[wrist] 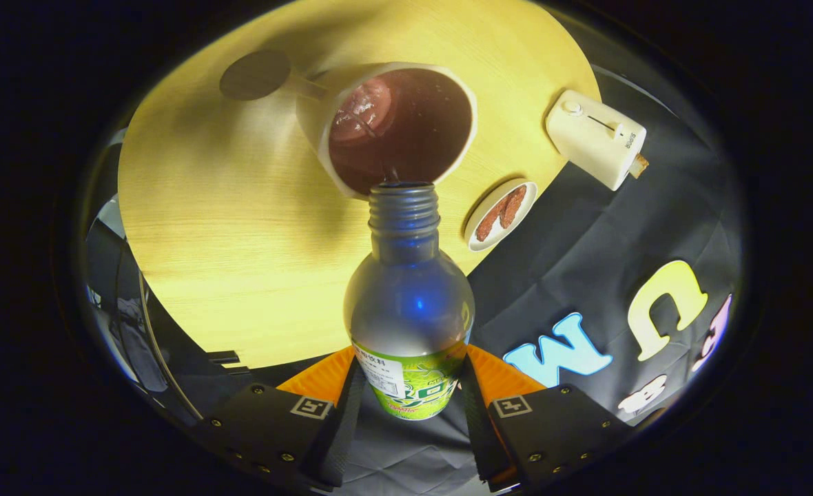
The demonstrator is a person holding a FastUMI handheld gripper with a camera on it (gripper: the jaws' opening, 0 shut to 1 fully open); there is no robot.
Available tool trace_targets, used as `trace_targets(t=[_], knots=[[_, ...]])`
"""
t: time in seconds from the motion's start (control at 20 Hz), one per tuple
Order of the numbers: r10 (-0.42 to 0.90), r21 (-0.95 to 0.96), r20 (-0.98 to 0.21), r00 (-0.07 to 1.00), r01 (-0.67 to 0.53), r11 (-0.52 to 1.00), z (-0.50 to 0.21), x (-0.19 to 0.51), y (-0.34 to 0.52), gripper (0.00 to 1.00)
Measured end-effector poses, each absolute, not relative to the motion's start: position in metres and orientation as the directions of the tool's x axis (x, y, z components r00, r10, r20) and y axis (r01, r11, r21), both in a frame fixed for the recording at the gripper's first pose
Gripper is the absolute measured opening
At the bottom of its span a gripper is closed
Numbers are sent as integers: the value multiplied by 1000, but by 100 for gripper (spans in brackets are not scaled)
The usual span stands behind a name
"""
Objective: Take the bottle from table, then pour the juice into the cup, finally place the bottle on the coaster
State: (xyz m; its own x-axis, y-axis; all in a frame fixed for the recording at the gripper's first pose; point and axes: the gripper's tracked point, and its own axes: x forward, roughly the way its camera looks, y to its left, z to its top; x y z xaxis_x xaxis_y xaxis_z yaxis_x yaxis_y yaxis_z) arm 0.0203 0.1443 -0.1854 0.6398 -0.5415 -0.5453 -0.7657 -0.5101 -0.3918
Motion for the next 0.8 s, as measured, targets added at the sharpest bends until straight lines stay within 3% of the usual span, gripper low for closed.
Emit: trace_targets(t=[0.5, 0.8], knots=[[-522, -407, -532, 666, -742, -532, -182, 21, 148, 69], [-503, -464, -562, 656, -754, -465, -184, 22, 135, 69]])
